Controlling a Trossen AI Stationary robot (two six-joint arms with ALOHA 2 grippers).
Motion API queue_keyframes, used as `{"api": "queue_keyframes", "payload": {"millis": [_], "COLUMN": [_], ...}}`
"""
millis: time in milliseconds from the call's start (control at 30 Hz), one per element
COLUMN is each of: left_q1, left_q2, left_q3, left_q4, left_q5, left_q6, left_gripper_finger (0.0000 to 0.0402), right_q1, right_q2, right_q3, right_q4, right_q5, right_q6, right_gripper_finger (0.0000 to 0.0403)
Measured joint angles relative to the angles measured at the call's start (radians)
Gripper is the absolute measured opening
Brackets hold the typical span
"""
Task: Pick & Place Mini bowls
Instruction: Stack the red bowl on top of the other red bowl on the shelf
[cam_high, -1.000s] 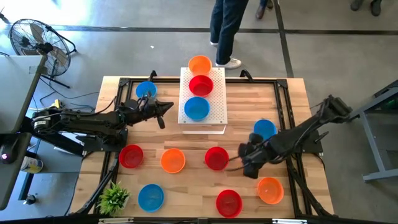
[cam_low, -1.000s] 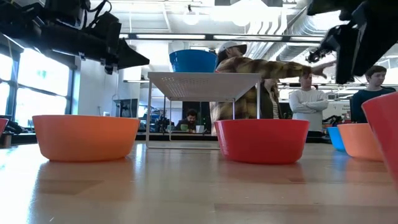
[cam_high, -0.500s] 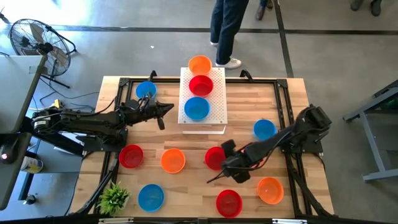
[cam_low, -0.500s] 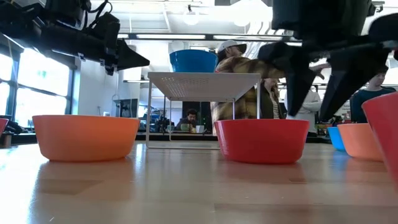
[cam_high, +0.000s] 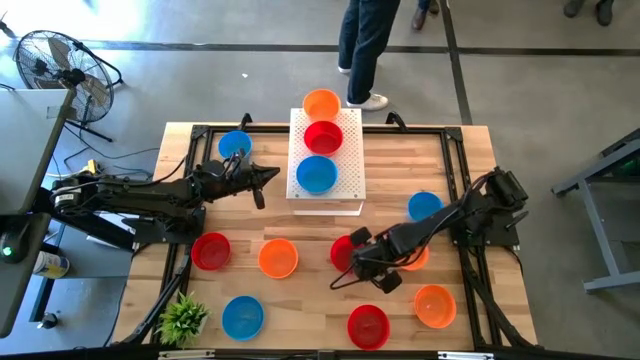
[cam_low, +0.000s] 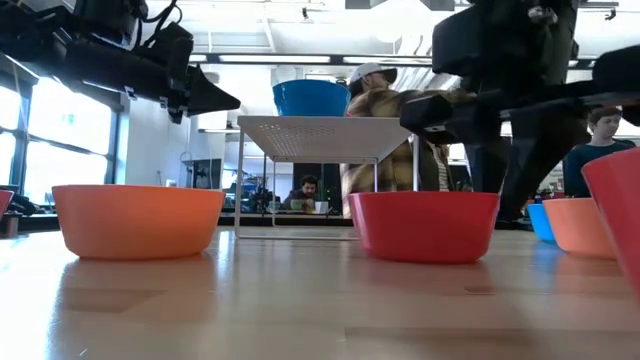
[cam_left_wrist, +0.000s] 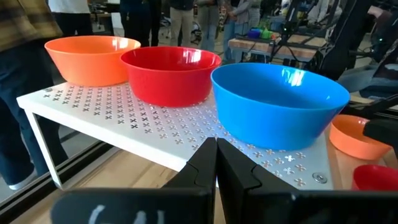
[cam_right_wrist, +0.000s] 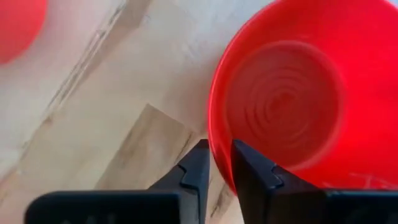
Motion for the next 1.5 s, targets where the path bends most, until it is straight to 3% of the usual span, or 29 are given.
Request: {"api": "queue_keyframes", "payload": {"millis": [267, 367, 667, 833, 967, 1100, 1300, 1500], "left_q1": [0.0, 0.0, 0.0, 0.0, 0.0, 0.0, 0.0, 0.0], "left_q2": [0.0, 0.0, 0.0, 0.0, 0.0, 0.0, 0.0, 0.0], "left_q3": [0.0, 0.0, 0.0, 0.0, 0.0, 0.0, 0.0, 0.0], "left_q4": [0.0, 0.0, 0.0, 0.0, 0.001, 0.012, 0.036, 0.033], "left_q5": [0.0, 0.0, 0.026, 0.026, 0.024, 0.023, 0.022, 0.019], "left_q6": [-0.001, -0.005, -0.008, -0.008, -0.007, 0.001, 0.02, 0.026], "left_gripper_finger": [0.0002, 0.0002, 0.0002, 0.0002, 0.0002, 0.0002, 0.0002, 0.0002], "right_q1": [-0.01, 0.003, 0.043, 0.024, -0.105, -0.305, -0.583, -0.733], "right_q2": [-0.008, -0.027, -0.182, -0.304, -0.389, -0.426, -0.38, -0.323], "right_q3": [0.007, 0.042, 0.196, 0.152, 0.06, -0.004, -0.084, -0.166], "right_q4": [-0.015, -0.052, -0.336, -0.497, -0.5, -0.485, -0.269, -0.188], "right_q5": [0.003, -0.006, 0.02, 0.037, 0.053, 0.067, -0.003, -0.017], "right_q6": [0.091, 0.146, 0.449, 0.611, 0.621, 0.571, 0.391, 0.294], "right_gripper_finger": [0.0006, 0.0007, 0.0002, 0.0001, 0.0001, 0.0002, 0.0002, 0.0003]}}
